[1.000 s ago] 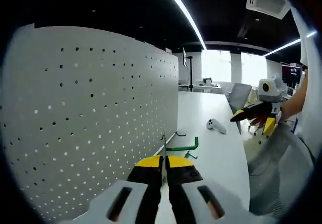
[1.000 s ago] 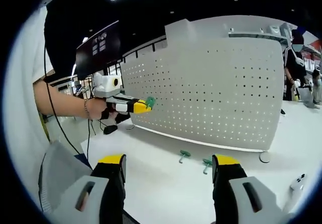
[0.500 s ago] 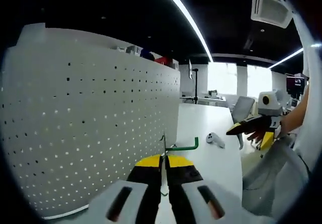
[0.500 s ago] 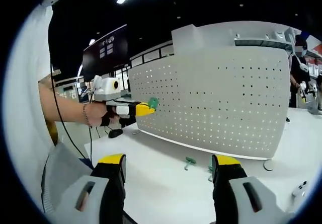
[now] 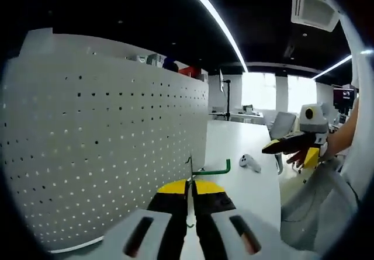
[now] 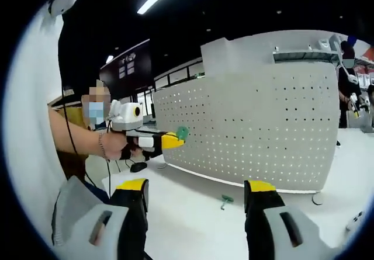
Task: Insert the hook assembly into the mounting plate slot until the hook locks in place.
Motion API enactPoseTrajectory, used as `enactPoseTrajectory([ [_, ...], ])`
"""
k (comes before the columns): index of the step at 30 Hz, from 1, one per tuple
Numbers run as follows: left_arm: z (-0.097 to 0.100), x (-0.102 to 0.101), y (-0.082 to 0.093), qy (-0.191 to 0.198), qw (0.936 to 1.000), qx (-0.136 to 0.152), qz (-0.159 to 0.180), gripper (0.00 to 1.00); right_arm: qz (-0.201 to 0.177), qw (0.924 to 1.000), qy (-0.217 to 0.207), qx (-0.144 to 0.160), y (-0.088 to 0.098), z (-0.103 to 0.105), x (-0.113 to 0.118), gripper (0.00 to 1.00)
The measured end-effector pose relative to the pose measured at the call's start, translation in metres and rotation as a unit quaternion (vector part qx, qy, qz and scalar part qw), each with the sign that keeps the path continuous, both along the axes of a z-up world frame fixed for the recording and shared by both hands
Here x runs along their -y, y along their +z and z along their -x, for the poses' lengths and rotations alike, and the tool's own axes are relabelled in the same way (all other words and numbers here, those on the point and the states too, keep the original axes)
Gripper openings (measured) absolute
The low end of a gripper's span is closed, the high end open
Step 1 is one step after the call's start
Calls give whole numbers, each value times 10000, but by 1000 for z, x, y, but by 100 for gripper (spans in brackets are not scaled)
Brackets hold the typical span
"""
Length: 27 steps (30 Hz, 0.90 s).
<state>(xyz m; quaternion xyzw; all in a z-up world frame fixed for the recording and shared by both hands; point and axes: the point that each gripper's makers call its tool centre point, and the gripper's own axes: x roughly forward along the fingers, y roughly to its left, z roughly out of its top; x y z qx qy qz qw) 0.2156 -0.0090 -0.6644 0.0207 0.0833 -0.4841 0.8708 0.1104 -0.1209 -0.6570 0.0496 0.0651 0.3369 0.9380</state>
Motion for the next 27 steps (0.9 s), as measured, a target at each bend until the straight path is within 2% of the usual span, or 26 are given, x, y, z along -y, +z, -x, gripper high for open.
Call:
enactPoseTrajectory([
  [2,1,1,0,-1,10000,2,1,2,-111,9998,33,158,8,0,-3,65],
  [8,1,1,0,11,10000,5,17,2,-162,9996,64,224,13,-2,-5,64],
  [15,4,4,0,10,10000,17,8,2,-198,9995,78,225,13,-9,-12,58],
  [18,6,6,0,4,10000,9,30,2,-372,9990,80,243,19,-14,-16,54],
  [27,8,10,3,-41,10000,81,5,2,-409,9988,190,174,17,-27,-37,51],
])
